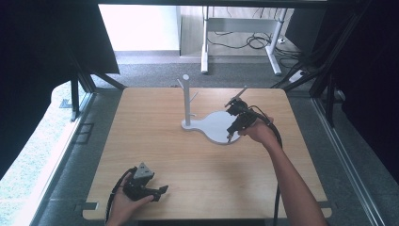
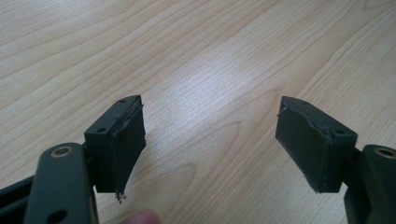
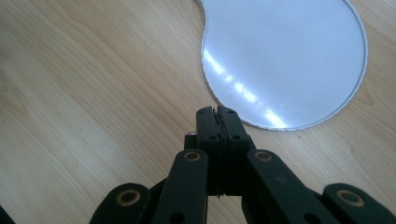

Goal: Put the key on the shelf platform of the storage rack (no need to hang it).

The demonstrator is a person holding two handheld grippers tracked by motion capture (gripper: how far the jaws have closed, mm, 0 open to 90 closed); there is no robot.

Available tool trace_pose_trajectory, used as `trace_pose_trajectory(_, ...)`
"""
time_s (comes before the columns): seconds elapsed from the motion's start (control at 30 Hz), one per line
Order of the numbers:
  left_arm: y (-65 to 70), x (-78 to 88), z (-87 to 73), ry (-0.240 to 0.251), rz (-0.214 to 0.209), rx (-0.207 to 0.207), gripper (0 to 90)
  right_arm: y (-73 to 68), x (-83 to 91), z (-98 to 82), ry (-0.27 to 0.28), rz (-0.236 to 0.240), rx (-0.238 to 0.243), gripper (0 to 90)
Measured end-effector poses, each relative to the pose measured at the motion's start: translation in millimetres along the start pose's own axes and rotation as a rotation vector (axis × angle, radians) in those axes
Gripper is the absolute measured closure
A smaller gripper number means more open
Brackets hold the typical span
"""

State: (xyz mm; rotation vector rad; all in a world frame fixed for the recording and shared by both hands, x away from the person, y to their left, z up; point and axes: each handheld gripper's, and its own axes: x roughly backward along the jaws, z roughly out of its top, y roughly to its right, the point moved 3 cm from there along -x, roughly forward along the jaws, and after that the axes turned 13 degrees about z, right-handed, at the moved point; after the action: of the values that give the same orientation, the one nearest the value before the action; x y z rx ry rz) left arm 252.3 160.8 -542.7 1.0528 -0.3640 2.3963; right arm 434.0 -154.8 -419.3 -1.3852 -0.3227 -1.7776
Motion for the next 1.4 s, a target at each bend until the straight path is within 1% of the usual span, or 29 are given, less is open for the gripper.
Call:
trace_pose_trajectory(0.37,-1.9,1.1,0.0,-0.001,0.002,-0.003,24.4,5.4,-0.1,9.1,0.002,-0.005,-0.016,90.0)
trace_pose_trajectory(0.5,-1.6,1.4,0.0,0.0,0.002,0.002,24.4,10.2,0.5,12.2,0.003,-0.008,-0.035,90.0)
trace_pose_trajectory(0.8,-1.9,1.8,0.3,0.002,0.001,-0.002,24.4,16.9,-0.8,22.1,-0.001,-0.012,-0.048,90.0)
trace_pose_trajectory(0.87,-2.2,2.2,0.3,0.004,0.001,-0.001,24.4,18.0,-2.2,24.5,-0.001,-0.007,-0.051,90.0)
trace_pose_trajectory(1.07,-2.2,2.2,0.3,0.005,-0.001,-0.003,24.4,22.9,-8.8,32.5,-0.018,-0.016,-0.063,90.0)
trace_pose_trajectory(1.13,-2.3,2.8,0.4,0.005,-0.003,-0.004,24.4,26.4,-11.7,34.9,-0.028,-0.017,-0.057,90.0)
trace_pose_trajectory(1.27,-3.1,2.8,0.0,0.005,-0.002,0.005,24.4,30.6,-17.3,39.7,-0.042,-0.021,-0.07,90.0)
trace_pose_trajectory(1.4,-2.7,2.2,-0.2,0.005,-0.003,0.009,24.5,33.8,-21.4,44.9,-0.045,-0.023,-0.068,90.0)
